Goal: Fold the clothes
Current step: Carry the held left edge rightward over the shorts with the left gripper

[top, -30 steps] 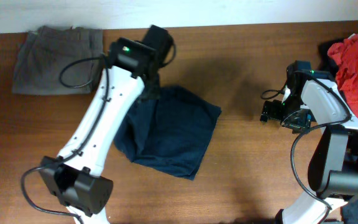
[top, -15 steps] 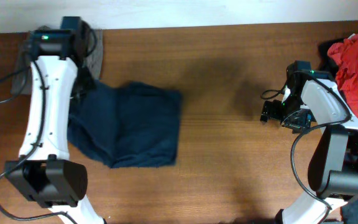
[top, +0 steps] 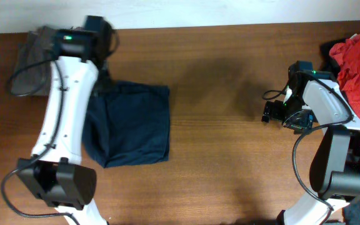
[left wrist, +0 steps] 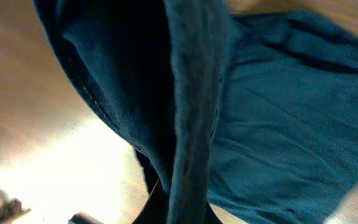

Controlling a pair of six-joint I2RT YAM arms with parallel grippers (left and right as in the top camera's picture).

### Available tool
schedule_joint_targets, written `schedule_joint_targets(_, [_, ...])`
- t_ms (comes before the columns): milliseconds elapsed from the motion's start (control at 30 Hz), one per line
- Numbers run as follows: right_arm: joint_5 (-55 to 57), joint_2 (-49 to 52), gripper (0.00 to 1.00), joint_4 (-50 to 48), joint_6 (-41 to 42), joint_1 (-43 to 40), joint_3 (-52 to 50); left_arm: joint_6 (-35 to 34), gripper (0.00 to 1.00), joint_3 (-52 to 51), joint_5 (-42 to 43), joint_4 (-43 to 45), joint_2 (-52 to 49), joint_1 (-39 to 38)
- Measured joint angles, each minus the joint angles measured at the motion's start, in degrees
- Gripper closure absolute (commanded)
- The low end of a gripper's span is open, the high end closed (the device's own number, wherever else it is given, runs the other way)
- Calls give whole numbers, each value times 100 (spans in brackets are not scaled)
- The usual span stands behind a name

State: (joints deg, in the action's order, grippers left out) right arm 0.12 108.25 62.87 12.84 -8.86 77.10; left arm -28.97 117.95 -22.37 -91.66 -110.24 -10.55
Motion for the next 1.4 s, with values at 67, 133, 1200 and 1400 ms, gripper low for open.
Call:
schedule_joint_targets(67, [0,0,1,2,-2,0,0,-9,100,0,9,81,0,-286])
schedule_joint_targets(133, [0,0,1,2,2,0,0,-66,100,0,35,109,0,-553])
schedule_joint_targets(1200, [0,0,1,0,-2,0,0,-155,94,-719,590,804,-271,-1788])
schedule_joint_targets(1400, [0,0,1,0,2,0,0,-179,83,-719,603,837,-271,-2074])
